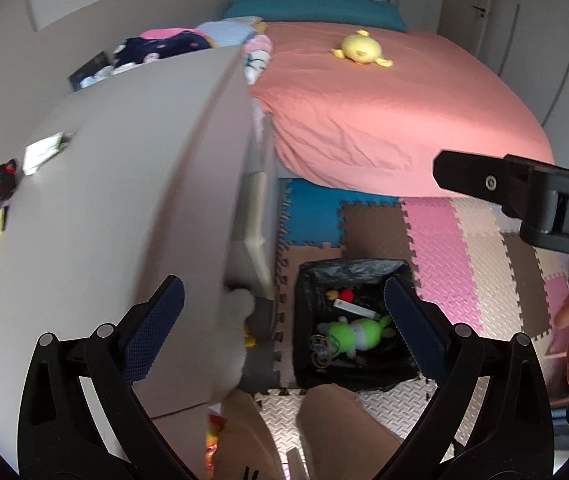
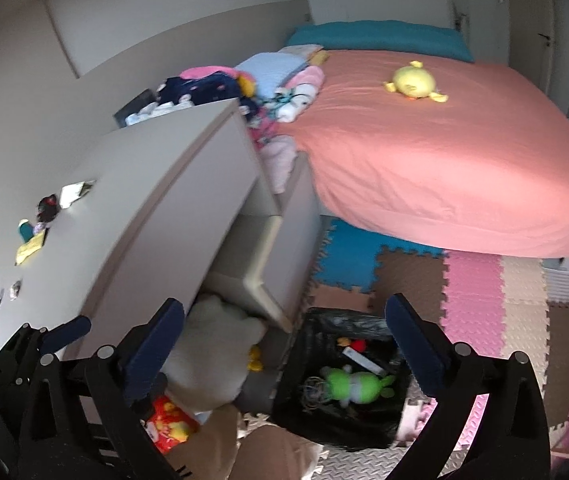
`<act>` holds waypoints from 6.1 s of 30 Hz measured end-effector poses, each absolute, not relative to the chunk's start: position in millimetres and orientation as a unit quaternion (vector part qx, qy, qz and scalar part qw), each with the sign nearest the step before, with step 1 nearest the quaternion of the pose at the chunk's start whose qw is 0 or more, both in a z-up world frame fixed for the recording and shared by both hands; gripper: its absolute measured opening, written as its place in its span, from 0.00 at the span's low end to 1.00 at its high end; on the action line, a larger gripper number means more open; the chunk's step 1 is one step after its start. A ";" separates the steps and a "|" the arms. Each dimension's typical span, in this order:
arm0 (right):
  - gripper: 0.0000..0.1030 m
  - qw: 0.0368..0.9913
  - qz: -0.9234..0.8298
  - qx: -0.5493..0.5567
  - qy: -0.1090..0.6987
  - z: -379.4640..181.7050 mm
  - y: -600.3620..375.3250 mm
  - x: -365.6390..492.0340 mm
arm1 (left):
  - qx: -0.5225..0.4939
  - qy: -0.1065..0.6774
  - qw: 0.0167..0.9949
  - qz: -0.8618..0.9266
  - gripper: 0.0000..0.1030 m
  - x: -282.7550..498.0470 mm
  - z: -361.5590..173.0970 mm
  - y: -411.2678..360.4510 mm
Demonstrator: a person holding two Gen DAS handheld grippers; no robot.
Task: Collect trash
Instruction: 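Move both open grippers back over the desk toward the remaining items, then grasp the knotted pink-white pouch with the left gripper while the right grasps the white paper packet, then carry the pouch and paper packet over the bin and open both grippers, then move both open grippers back over the desk toward the doll figure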
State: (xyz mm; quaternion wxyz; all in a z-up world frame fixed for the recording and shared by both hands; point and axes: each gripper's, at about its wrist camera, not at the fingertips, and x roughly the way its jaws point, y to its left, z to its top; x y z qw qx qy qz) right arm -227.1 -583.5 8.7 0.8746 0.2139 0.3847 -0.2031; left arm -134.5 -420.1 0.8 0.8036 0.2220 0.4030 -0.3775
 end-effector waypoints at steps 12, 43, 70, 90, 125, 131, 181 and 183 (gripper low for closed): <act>0.97 0.931 -0.094 0.131 0.328 39.3 -503.0 -148.6 | 0.161 0.404 0.858 -0.274 0.94 -49.8 32.0 -318.3; 0.97 0.923 0.082 0.062 0.372 43.8 -388.1 88.7 | 0.055 0.448 0.884 -0.124 0.25 112.5 1.6 -140.0; 0.19 0.887 0.069 -0.052 0.453 6.4 -371.0 172.7 | 0.041 0.453 0.878 -0.151 0.22 119.7 3.0 -133.5; 0.11 0.922 0.052 0.051 0.381 61.8 -410.9 52.6 | 0.045 0.411 0.889 -0.196 0.20 57.6 49.5 -176.6; 0.13 0.908 -0.163 0.182 0.342 14.6 -596.0 -290.0 | 0.202 0.416 0.765 -0.448 0.20 -168.4 -5.1 -453.3; 0.14 0.886 -0.183 0.214 0.367 -21.0 -614.0 -313.6 | 0.236 0.436 0.736 -0.461 0.20 -192.0 -34.0 -479.2; 0.98 0.927 0.009 0.124 0.354 36.4 -466.6 -91.8 | 0.075 0.438 0.875 -0.191 0.94 11.5 30.2 -258.3; 0.98 0.925 0.022 0.116 0.360 37.6 -455.4 -77.2 | 0.071 0.437 0.879 -0.177 0.94 22.9 32.1 -244.9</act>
